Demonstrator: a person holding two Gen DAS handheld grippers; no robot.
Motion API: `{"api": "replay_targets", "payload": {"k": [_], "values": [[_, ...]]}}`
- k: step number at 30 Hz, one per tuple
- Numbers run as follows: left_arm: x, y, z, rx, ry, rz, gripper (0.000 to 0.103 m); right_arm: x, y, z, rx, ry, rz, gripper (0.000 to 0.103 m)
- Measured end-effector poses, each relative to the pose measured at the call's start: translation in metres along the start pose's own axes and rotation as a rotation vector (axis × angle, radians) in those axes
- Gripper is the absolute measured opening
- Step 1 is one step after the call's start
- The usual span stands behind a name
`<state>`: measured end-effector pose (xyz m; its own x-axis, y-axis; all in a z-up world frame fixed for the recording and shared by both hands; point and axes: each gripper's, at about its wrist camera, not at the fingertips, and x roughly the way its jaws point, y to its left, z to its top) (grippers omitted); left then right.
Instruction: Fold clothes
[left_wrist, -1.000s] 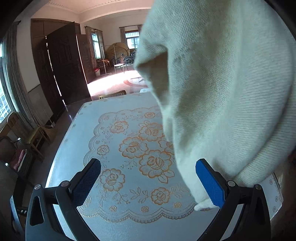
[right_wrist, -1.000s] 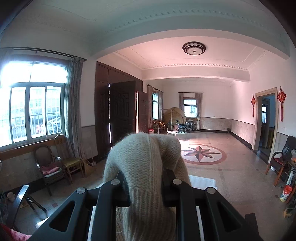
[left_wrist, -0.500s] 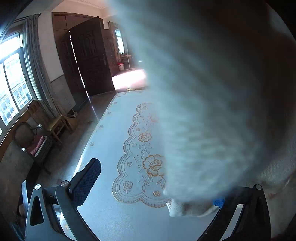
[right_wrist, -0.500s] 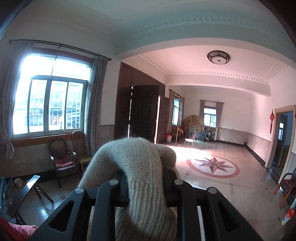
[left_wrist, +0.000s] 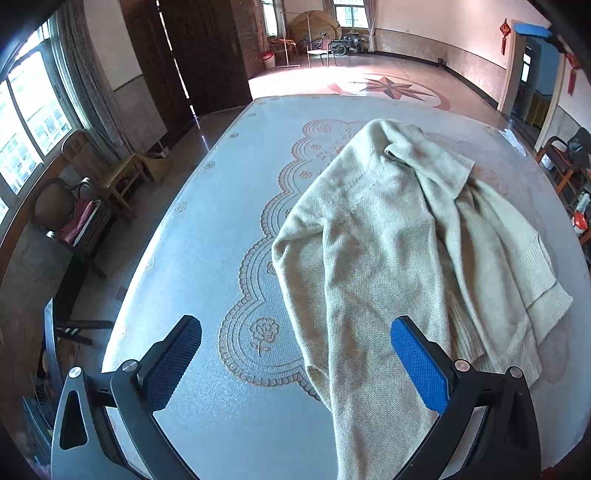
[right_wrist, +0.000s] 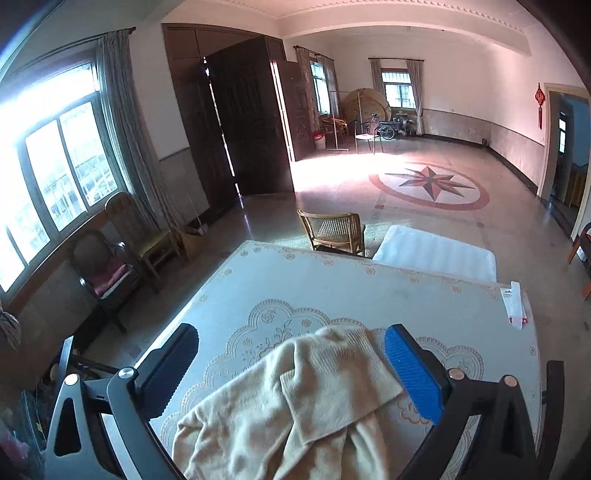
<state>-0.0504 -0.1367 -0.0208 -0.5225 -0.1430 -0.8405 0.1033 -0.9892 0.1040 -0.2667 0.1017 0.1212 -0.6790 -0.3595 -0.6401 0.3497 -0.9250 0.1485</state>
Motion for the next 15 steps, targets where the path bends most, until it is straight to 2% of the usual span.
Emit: {"api": "replay_targets", "payload": {"k": [2, 5, 7, 10, 13, 15], "values": [[0.013, -0.003, 0.003, 0.012, 0.010, 0.000, 0.103, 0.003, -0.007, -0.042, -0.029, 0.061, -0.033, 0.103], [0.032, -0.031, 0.004, 0.054, 0.032, -0.029, 0.103, 0.009, -0.016, -0.105, -0.071, 0.158, -0.081, 0.103], [0.043, -0.057, -0.003, 0.109, 0.032, -0.042, 0.103, 0.025, -0.019, -0.159, -0.078, 0.283, -0.097, 0.103], [0.073, -0.090, -0.006, 0.182, 0.078, -0.002, 0.103, 0.049, -0.019, -0.236, -0.076, 0.418, -0.098, 0.103], [0.099, -0.106, -0.013, 0.214, 0.126, 0.040, 0.103, 0.068, -0.014, -0.284, -0.101, 0.475, -0.126, 0.103], [0.098, -0.108, -0.015, 0.206, 0.070, 0.040, 0.103, 0.081, -0.008, -0.299, -0.128, 0.515, -0.150, 0.103]]}}
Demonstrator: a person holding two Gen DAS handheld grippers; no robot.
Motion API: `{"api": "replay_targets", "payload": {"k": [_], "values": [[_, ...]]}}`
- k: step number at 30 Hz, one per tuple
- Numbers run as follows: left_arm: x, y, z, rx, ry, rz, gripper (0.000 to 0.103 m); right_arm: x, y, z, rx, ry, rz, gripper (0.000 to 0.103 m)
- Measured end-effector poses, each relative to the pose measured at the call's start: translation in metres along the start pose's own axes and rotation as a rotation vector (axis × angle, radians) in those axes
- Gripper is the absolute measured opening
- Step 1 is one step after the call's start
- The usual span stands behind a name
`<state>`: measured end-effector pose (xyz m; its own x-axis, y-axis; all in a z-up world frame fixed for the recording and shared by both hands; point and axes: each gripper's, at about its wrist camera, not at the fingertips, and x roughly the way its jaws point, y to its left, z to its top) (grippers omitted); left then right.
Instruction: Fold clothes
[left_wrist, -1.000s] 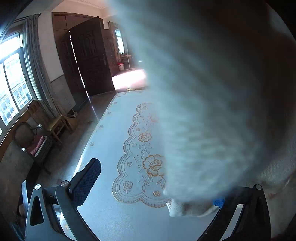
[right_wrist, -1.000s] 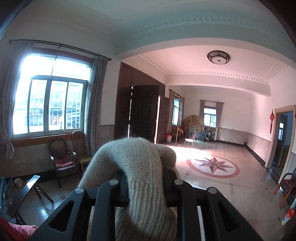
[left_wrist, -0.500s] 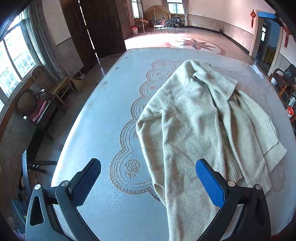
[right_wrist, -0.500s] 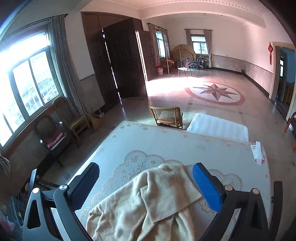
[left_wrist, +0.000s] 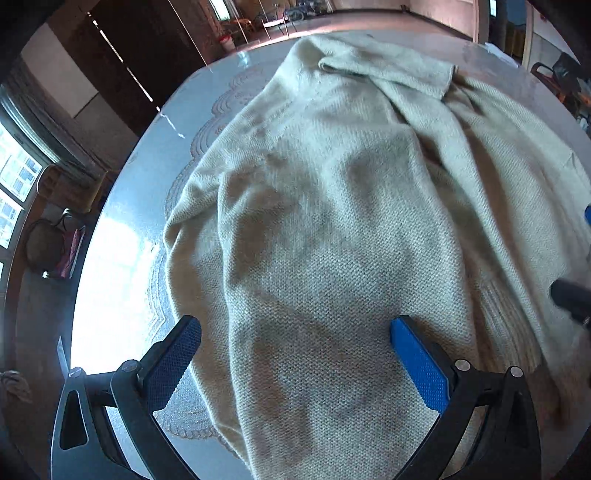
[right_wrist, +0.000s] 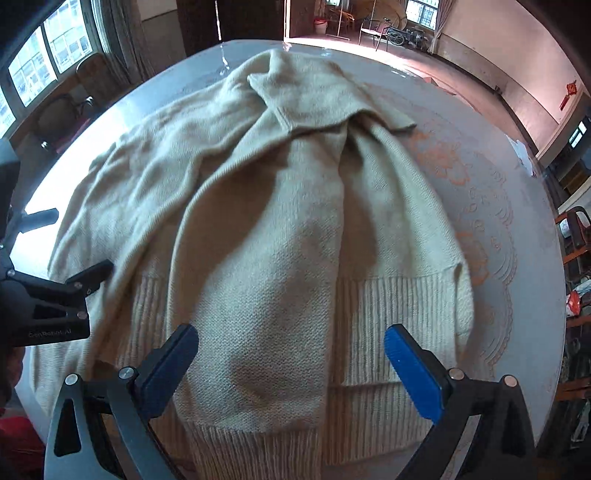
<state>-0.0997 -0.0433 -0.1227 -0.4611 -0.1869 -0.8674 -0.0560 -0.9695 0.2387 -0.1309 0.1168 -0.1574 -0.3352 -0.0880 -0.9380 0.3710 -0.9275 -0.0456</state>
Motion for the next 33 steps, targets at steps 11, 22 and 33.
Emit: {"api": "replay_targets", "payload": {"k": [11, 22, 33], "values": [[-0.013, 0.001, -0.004, 0.073, -0.028, -0.004, 0.097, -0.018, -0.049, 0.004, 0.184, -0.025, 0.239, 0.016], [-0.022, -0.007, -0.001, 0.074, 0.007, -0.012, 0.093, -0.049, -0.076, -0.005, 0.258, -0.077, 0.209, 0.011], [-0.034, 0.014, 0.001, 0.059, 0.034, -0.144, 0.039, -0.137, -0.167, 0.002, 0.420, -0.292, 0.121, 0.010]]}}
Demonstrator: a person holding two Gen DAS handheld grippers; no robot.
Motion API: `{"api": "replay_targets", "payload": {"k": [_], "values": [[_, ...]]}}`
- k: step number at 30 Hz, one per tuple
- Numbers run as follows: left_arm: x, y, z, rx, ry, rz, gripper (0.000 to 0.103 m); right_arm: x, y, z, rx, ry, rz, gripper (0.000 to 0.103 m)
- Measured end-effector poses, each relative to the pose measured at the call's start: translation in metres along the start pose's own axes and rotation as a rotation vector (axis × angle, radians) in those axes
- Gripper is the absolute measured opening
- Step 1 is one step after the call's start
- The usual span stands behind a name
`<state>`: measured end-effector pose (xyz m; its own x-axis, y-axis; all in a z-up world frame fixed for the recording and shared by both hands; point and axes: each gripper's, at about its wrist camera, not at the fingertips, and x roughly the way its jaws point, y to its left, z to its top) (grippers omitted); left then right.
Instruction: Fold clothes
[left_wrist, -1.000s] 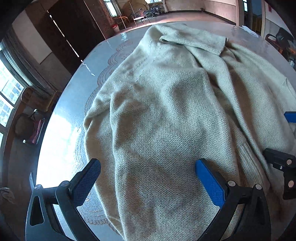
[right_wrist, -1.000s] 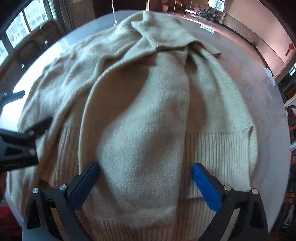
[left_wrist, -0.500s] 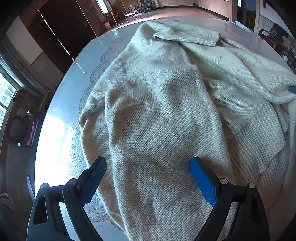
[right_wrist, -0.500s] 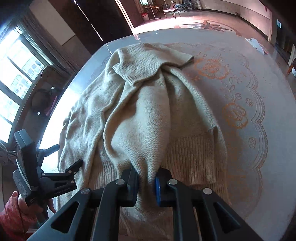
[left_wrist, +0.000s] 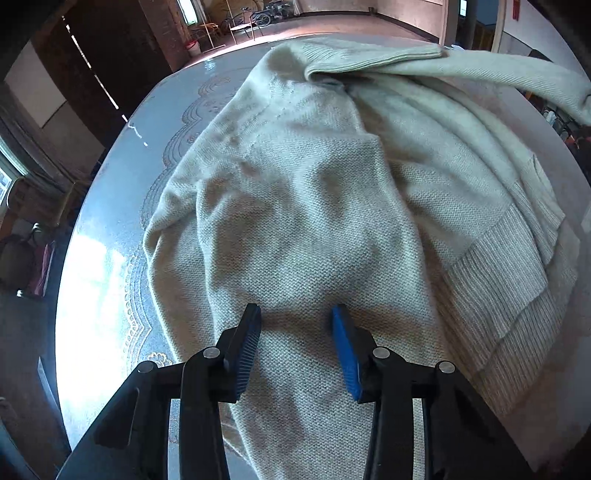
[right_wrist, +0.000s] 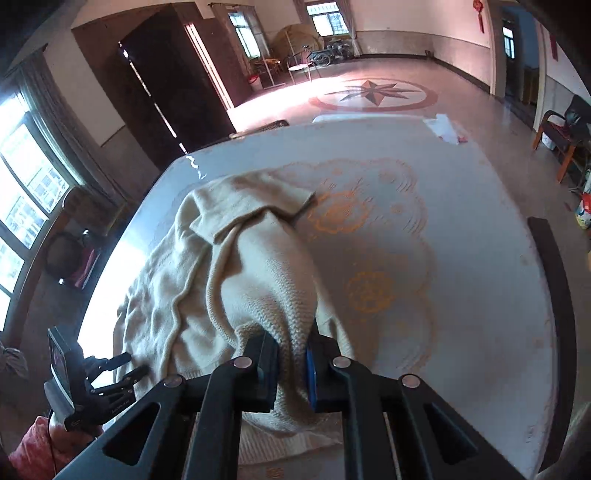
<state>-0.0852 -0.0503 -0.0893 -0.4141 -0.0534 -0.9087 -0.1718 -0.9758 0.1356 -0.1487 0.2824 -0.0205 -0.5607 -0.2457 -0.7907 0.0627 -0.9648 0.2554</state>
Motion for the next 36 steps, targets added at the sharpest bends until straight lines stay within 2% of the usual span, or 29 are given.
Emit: {"api": "replay_targets", "payload": {"k": [6, 10, 13, 16, 21, 23, 25, 27, 29, 32, 33, 34, 35, 36], "values": [[-0.009, 0.024, 0.005, -0.057, 0.007, 0.015, 0.042, -0.078, -0.055, 0.047, 0.027, -0.121, -0.156, 0.010], [-0.019, 0.026, 0.009, -0.099, 0.008, 0.000, 0.066, -0.128, -0.090, 0.076, 0.063, -0.198, -0.267, 0.010], [-0.030, 0.008, 0.015, -0.065, -0.025, -0.024, 0.071, -0.161, -0.105, 0.098, 0.075, -0.256, -0.333, 0.010], [-0.038, -0.030, 0.024, 0.034, -0.053, -0.038, 0.079, -0.174, -0.112, 0.112, 0.072, -0.268, -0.366, 0.010], [-0.047, -0.109, 0.029, 0.353, -0.118, 0.019, 0.079, -0.159, -0.115, 0.103, 0.076, -0.243, -0.345, 0.010], [-0.055, -0.115, 0.018, 0.474, -0.141, 0.060, 0.079, -0.150, -0.118, 0.095, 0.084, -0.226, -0.329, 0.010], [-0.047, -0.118, 0.017, 0.552, -0.153, 0.081, 0.079, -0.148, -0.124, 0.086, 0.100, -0.220, -0.320, 0.010], [-0.027, -0.121, 0.021, 0.580, -0.133, 0.086, 0.079, -0.147, -0.129, 0.076, 0.115, -0.214, -0.311, 0.010], [-0.026, -0.113, 0.003, 0.565, -0.142, 0.050, 0.079, -0.149, -0.133, 0.069, 0.123, -0.213, -0.315, 0.010], [-0.012, -0.100, 0.021, 0.512, -0.138, -0.044, 0.079, -0.155, -0.143, 0.060, 0.141, -0.219, -0.325, 0.010], [-0.006, -0.092, 0.027, 0.490, -0.129, -0.083, 0.073, -0.157, -0.146, 0.057, 0.147, -0.222, -0.328, 0.010], [0.000, -0.085, 0.032, 0.466, -0.120, -0.124, 0.053, -0.159, -0.150, 0.054, 0.155, -0.224, -0.331, 0.010], [0.000, -0.078, 0.036, 0.434, -0.098, -0.180, 0.041, -0.161, -0.154, 0.052, 0.165, -0.226, -0.330, 0.010], [0.000, -0.073, 0.039, 0.419, -0.092, -0.185, 0.028, -0.162, -0.157, 0.050, 0.175, -0.226, -0.329, 0.010]]}}
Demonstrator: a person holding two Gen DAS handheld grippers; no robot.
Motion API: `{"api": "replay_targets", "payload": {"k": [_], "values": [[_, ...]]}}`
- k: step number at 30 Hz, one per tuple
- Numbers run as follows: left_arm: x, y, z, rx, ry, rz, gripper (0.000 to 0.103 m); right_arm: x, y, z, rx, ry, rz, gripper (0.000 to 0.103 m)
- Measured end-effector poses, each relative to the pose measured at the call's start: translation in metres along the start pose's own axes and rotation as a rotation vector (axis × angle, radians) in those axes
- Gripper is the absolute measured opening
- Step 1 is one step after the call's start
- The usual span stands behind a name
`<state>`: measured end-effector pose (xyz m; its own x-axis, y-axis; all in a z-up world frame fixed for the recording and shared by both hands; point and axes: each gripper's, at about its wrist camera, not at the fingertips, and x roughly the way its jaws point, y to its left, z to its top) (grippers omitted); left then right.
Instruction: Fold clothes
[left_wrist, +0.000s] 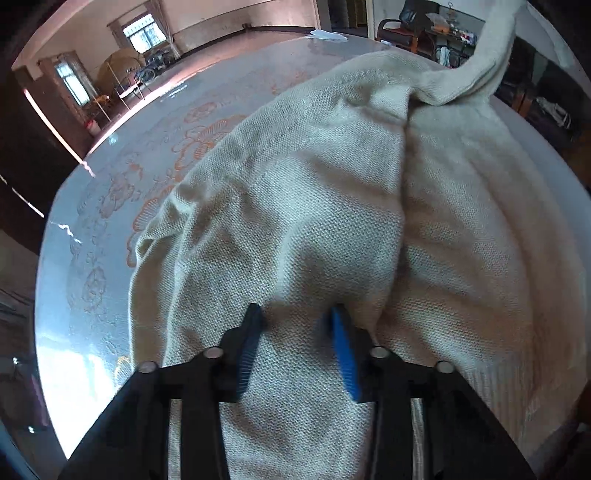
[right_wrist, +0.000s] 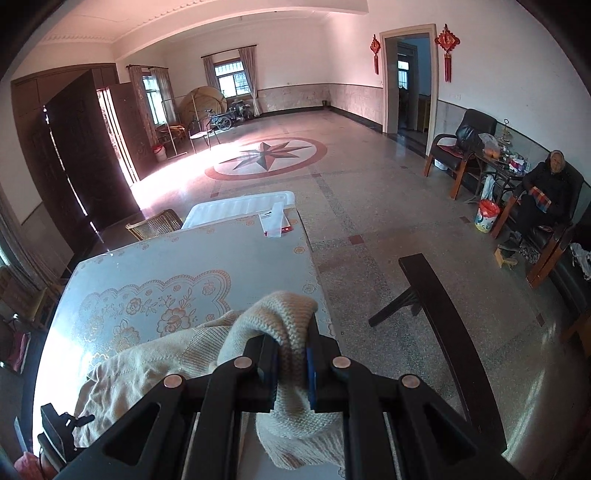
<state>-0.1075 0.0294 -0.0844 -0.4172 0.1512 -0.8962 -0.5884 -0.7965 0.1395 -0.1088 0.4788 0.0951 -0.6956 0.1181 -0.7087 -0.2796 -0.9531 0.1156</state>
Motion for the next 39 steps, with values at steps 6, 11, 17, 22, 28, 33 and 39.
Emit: {"api": "replay_targets", "payload": {"k": [6, 11, 17, 22, 28, 33, 39], "values": [[-0.018, 0.027, 0.002, -0.080, -0.016, -0.029, 0.009, 0.000, -0.015, -0.011, 0.032, 0.009, -0.001, 0.010], [-0.055, 0.068, 0.006, -0.186, -0.090, 0.009, 0.008, -0.001, -0.021, -0.014, 0.054, 0.006, 0.011, 0.010], [-0.098, 0.170, 0.002, -0.358, -0.210, 0.172, 0.005, -0.007, -0.025, -0.014, 0.055, -0.009, 0.010, 0.010], [-0.115, 0.219, -0.017, -0.394, -0.210, 0.209, 0.012, -0.002, -0.032, -0.023, 0.061, 0.010, -0.002, 0.010], [-0.078, 0.114, -0.018, -0.133, -0.128, 0.028, 0.067, 0.014, -0.034, -0.038, 0.107, 0.053, 0.030, 0.010], [-0.030, 0.029, -0.011, 0.074, -0.019, 0.030, 0.069, 0.013, -0.024, -0.045, 0.094, 0.058, 0.049, 0.010], [0.021, 0.013, 0.000, 0.111, 0.029, 0.328, 0.069, 0.006, -0.024, -0.056, 0.097, 0.060, 0.061, 0.010]]}}
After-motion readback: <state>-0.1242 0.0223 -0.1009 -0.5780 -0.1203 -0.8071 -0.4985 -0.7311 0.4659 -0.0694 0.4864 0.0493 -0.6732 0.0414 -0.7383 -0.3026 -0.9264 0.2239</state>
